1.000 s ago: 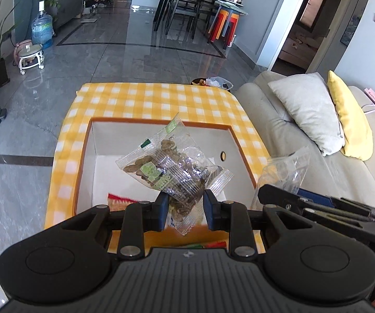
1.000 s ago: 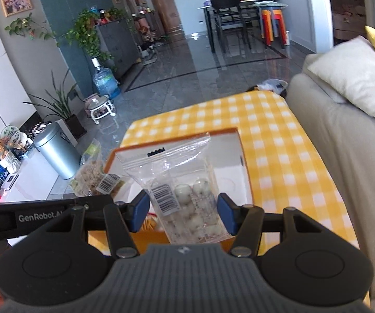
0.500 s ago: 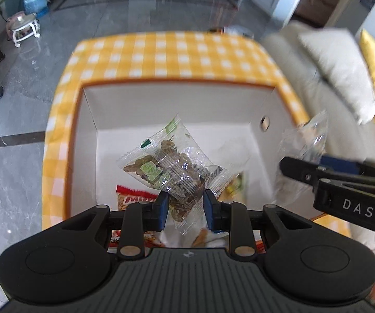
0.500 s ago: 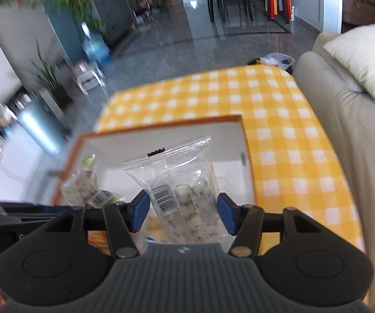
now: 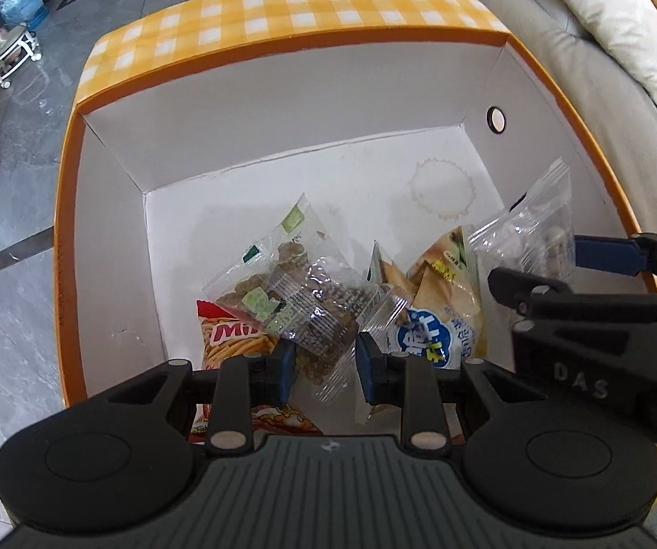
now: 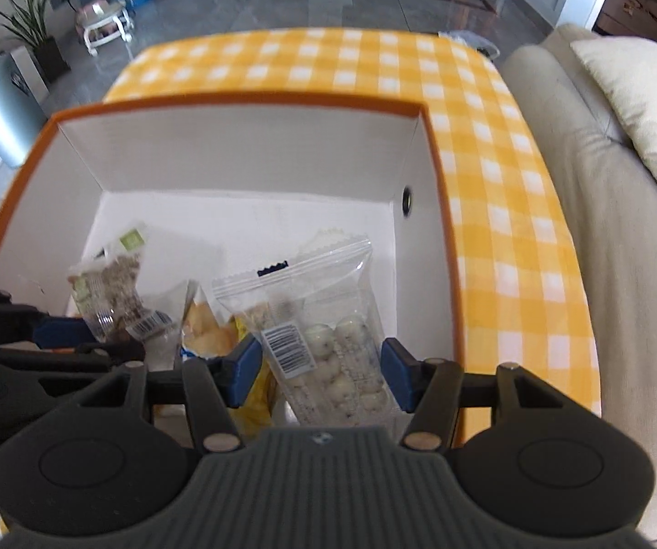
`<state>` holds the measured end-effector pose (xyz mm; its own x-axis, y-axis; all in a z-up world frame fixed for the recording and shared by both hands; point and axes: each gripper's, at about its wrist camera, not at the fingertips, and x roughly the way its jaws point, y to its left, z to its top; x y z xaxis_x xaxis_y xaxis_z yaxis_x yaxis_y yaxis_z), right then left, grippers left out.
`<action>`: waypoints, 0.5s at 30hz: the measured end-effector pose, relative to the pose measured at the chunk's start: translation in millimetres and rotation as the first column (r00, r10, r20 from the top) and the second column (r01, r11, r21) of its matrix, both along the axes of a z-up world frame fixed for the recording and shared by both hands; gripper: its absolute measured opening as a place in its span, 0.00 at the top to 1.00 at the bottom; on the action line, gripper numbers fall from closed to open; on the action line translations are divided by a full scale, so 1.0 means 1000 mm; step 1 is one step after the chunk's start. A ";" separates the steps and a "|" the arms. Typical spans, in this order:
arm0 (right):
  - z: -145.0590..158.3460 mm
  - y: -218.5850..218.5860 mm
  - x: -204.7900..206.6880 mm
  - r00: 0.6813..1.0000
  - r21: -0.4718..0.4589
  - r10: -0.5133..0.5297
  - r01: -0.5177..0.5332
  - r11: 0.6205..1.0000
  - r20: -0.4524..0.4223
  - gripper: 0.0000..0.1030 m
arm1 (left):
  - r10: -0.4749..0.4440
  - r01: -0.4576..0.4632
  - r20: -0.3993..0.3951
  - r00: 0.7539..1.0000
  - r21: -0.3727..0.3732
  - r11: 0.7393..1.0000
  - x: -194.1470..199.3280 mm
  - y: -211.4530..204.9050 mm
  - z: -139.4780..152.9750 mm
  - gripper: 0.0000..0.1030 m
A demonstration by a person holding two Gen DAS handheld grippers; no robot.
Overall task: Organize snacks
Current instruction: 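Carry both clear bags into the orange box and open both tools, then lift both tools out of the box back toward the remaining snacks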
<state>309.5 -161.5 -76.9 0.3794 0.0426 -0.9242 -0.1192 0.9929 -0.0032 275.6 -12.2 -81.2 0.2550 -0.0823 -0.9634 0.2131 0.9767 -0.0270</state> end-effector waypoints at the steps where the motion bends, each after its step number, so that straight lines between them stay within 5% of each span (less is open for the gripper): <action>1: -0.003 0.001 0.001 1.000 -0.004 0.000 0.000 1.000 -0.011 0.46 | -0.005 0.005 -0.009 1.000 0.007 1.000 0.002 -0.001 -0.001 0.70; 11: -0.013 0.011 0.004 0.997 -0.044 0.022 -0.025 0.999 -0.077 0.47 | -0.002 0.003 -0.031 1.000 0.028 1.000 0.003 0.000 -0.010 0.70; 15: -0.012 0.009 0.006 0.997 -0.047 0.014 -0.017 0.999 -0.078 0.46 | 0.001 -0.001 -0.014 1.000 0.038 0.999 0.003 -0.001 -0.005 0.58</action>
